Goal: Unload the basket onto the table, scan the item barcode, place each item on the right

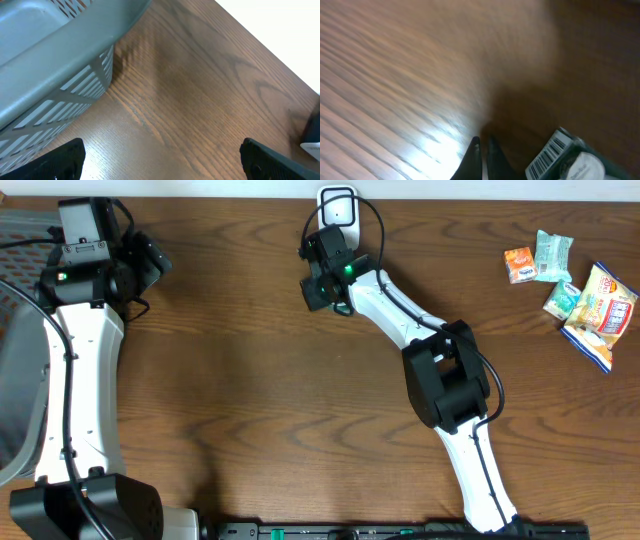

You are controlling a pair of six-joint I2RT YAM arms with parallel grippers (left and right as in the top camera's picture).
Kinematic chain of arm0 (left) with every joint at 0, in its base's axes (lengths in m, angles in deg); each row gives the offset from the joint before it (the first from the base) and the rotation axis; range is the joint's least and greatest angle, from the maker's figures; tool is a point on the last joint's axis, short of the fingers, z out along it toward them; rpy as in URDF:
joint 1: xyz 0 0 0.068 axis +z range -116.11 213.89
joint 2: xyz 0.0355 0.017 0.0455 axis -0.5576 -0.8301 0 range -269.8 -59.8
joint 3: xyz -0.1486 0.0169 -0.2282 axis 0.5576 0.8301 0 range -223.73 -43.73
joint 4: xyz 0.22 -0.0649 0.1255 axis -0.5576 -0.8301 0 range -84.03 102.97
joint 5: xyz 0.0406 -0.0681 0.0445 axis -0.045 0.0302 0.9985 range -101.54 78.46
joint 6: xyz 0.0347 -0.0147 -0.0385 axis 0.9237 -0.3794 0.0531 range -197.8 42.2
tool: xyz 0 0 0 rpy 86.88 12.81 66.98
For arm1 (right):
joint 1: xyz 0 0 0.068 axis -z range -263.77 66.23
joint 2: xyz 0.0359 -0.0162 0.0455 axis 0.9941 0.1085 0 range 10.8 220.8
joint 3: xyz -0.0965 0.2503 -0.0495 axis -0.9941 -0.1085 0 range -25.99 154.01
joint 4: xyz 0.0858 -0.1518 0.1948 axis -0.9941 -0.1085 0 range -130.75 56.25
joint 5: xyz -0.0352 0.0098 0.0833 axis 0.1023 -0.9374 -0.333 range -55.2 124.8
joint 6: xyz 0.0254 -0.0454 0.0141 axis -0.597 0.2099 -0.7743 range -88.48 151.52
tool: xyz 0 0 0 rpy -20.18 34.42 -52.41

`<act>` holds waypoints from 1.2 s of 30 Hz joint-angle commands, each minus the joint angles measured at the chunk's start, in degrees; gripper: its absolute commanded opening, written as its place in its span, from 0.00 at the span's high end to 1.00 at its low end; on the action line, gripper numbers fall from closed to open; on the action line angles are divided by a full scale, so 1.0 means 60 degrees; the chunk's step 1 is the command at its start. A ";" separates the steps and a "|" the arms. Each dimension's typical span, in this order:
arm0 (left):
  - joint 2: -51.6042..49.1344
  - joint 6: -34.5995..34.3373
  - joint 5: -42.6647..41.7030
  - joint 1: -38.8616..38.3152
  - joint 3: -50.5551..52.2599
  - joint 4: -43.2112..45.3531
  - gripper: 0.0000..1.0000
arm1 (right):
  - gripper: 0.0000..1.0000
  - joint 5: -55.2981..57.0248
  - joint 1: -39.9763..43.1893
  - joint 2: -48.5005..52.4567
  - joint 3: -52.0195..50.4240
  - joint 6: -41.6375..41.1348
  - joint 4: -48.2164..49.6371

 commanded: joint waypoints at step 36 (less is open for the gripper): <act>-0.0007 -0.0117 0.0124 0.0000 -0.0149 -0.0011 0.02 | 0.13 -0.1180 0.1832 -0.1905 -0.0040 0.4495 -0.2419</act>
